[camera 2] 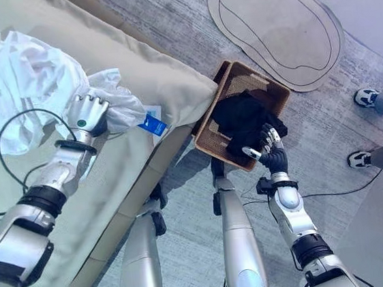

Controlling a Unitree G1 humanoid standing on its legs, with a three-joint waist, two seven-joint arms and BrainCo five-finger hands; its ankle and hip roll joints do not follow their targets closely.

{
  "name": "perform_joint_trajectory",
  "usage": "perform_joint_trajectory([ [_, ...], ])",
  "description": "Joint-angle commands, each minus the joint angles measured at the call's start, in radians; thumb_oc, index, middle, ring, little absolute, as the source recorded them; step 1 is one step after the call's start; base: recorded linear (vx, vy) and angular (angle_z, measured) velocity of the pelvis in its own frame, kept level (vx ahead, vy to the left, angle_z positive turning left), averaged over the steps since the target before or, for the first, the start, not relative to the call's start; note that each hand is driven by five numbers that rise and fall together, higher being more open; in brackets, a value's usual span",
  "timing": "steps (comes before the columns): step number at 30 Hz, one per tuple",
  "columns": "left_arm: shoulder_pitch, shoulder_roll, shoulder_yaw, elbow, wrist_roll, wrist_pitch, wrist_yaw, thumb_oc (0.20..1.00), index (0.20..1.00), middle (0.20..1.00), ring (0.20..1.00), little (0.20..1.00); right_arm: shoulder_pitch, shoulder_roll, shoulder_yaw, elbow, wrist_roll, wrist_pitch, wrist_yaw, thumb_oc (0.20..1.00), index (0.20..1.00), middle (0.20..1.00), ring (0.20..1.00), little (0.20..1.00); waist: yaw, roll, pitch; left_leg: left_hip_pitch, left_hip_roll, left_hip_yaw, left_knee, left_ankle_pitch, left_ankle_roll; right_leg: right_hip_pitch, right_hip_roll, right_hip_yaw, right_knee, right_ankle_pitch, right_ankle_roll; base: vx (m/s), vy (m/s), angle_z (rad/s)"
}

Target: Pick up clothes into the bucket

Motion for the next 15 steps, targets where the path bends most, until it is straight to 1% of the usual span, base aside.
perform_joint_trajectory([
  [1, 0.119, -0.021, 0.069, -0.078, -0.054, -0.032, 0.040, 0.200, 0.200, 0.200, 0.200, 0.200, 0.062, -0.003, -0.014, -0.039, -0.021, -0.015, -0.009, 1.000, 1.000, 1.000, 1.000, 1.000, 0.022, 0.006, -0.098, -0.008, 0.010, -0.030, 0.029, -0.026, -0.005, 0.090, -0.057, 0.010, -0.048, 0.011, 0.078, 0.03, -0.021, 0.02],
  [2, 0.121, -0.021, 0.070, -0.079, -0.054, -0.032, 0.040, 0.200, 0.200, 0.200, 0.200, 0.200, 0.063, -0.004, -0.013, -0.040, -0.021, -0.015, -0.009, 1.000, 1.000, 1.000, 1.000, 1.000, 0.022, 0.006, -0.098, -0.006, 0.010, -0.030, 0.028, -0.026, -0.005, 0.092, -0.057, 0.009, -0.049, 0.011, 0.078, 0.04, -0.017, 0.01],
  [5, 0.209, -0.027, 0.114, -0.186, -0.083, -0.084, 0.033, 0.200, 0.200, 0.200, 0.200, 0.200, 0.071, 0.001, -0.022, -0.032, -0.026, -0.008, -0.013, 1.000, 1.000, 1.000, 1.000, 1.000, 0.038, 0.009, -0.107, 0.047, 0.009, -0.033, 0.008, -0.027, -0.007, 0.142, -0.062, 0.003, -0.058, 0.007, 0.079, 0.05, -0.017, 0.01],
  [6, 0.236, -0.036, 0.134, -0.217, -0.113, -0.107, 0.030, 0.200, 0.200, 0.200, 0.200, 0.200, 0.073, 0.002, -0.025, -0.032, -0.030, -0.006, -0.014, 1.000, 1.000, 1.000, 1.000, 1.000, 0.043, 0.009, -0.110, 0.064, 0.009, -0.033, 0.000, -0.027, -0.007, 0.160, -0.064, -0.003, -0.063, 0.007, 0.079, 0.05, -0.026, 0.00],
  [7, 0.265, -0.049, 0.151, -0.274, -0.163, -0.149, 0.014, 0.200, 0.200, 0.200, 0.200, 0.200, 0.075, 0.002, -0.033, -0.028, -0.032, -0.003, -0.014, 1.000, 1.000, 1.000, 1.000, 1.000, 0.050, 0.010, -0.116, 0.084, 0.008, -0.036, -0.010, -0.026, -0.006, 0.183, -0.066, -0.008, -0.071, 0.007, 0.080, 0.06, -0.033, 0.01],
  [8, 0.308, -0.065, 0.172, -0.330, -0.237, -0.224, -0.008, 0.200, 0.200, 0.200, 0.200, 0.200, 0.080, 0.004, -0.041, -0.020, -0.034, 0.002, -0.015, 1.000, 1.000, 1.000, 1.000, 1.000, 0.054, 0.011, -0.121, 0.120, 0.006, -0.039, -0.030, -0.023, -0.006, 0.213, -0.067, -0.009, -0.086, 0.009, 0.080, 0.10, -0.036, 0.06],
  [9, 0.350, -0.076, 0.200, -0.386, -0.314, -0.277, -0.010, 0.200, 0.200, 0.200, 0.200, 0.200, 0.087, 0.004, -0.045, -0.014, -0.038, 0.003, -0.007, 1.000, 1.000, 1.000, 1.000, 1.000, 0.062, 0.013, -0.134, 0.154, 0.008, -0.041, -0.050, -0.019, -0.007, 0.247, -0.070, -0.014, -0.100, 0.010, 0.080, 0.08, -0.022, 0.05],
  [10, 0.353, -0.074, 0.203, -0.390, -0.315, -0.276, -0.012, 0.200, 0.200, 0.200, 0.200, 0.200, 0.087, 0.004, -0.043, -0.014, -0.037, 0.003, -0.007, 1.000, 1.000, 1.000, 1.000, 1.000, 0.060, 0.012, -0.132, 0.158, 0.007, -0.041, -0.054, -0.018, -0.007, 0.252, -0.071, -0.015, -0.102, 0.011, 0.080, 0.06, -0.017, 0.02],
  [11, 0.378, -0.087, 0.210, -0.420, -0.364, -0.317, -0.019, 0.200, 0.200, 0.200, 0.200, 0.200, 0.088, 0.005, -0.042, -0.009, -0.045, 0.004, -0.008, 1.000, 1.000, 1.000, 1.000, 1.000, 0.064, 0.013, -0.141, 0.176, 0.003, -0.043, -0.070, -0.009, -0.007, 0.270, -0.071, -0.018, -0.113, 0.016, 0.080, 0.07, -0.050, -0.01],
  [12, 0.417, -0.104, 0.234, -0.486, -0.453, -0.359, -0.037, 0.200, 0.200, 0.200, 0.200, 0.200, 0.087, -0.006, -0.029, 0.001, -0.084, 0.010, -0.005, 1.000, 1.000, 1.000, 1.000, 1.000, 0.077, 0.014, -0.153, 0.215, 0.007, -0.049, -0.085, -0.012, -0.010, 0.313, -0.073, -0.028, -0.124, 0.010, 0.081, 0.07, -0.047, 0.03],
  [13, 0.419, -0.103, 0.236, -0.489, -0.454, -0.358, -0.039, 0.200, 0.200, 0.200, 0.200, 0.200, 0.087, -0.006, -0.028, 0.001, -0.084, 0.010, -0.005, 1.000, 1.000, 1.000, 1.000, 1.000, 0.074, 0.014, -0.154, 0.215, 0.005, -0.050, -0.091, -0.005, -0.009, 0.313, -0.074, -0.029, -0.129, 0.015, 0.081, 0.06, -0.064, 0.11],
  [14, 0.445, -0.119, 0.255, -0.540, -0.544, -0.391, -0.077, 0.200, 0.200, 0.200, 0.200, 0.200, 0.087, -0.018, -0.016, -0.002, -0.115, 0.019, -0.002, 1.000, 1.000, 1.000, 1.000, 1.000, 0.079, 0.013, -0.158, 0.237, 0.005, -0.054, -0.102, -0.001, -0.011, 0.339, -0.072, -0.034, -0.139, 0.016, 0.081, 0.05, -0.059, 0.21],
  [15, 0.499, -0.178, 0.295, -0.613, -0.834, -0.469, -0.143, 0.200, 0.200, 0.200, 0.200, 0.200, 0.093, -0.035, -0.001, -0.007, -0.158, 0.036, 0.010, 1.000, 1.000, 1.000, 1.000, 1.000, 0.087, 0.014, -0.168, 0.274, 0.008, -0.055, -0.118, -0.001, -0.013, 0.381, -0.071, -0.042, -0.161, 0.014, 0.080, 0.05, -0.059, 0.21],
])
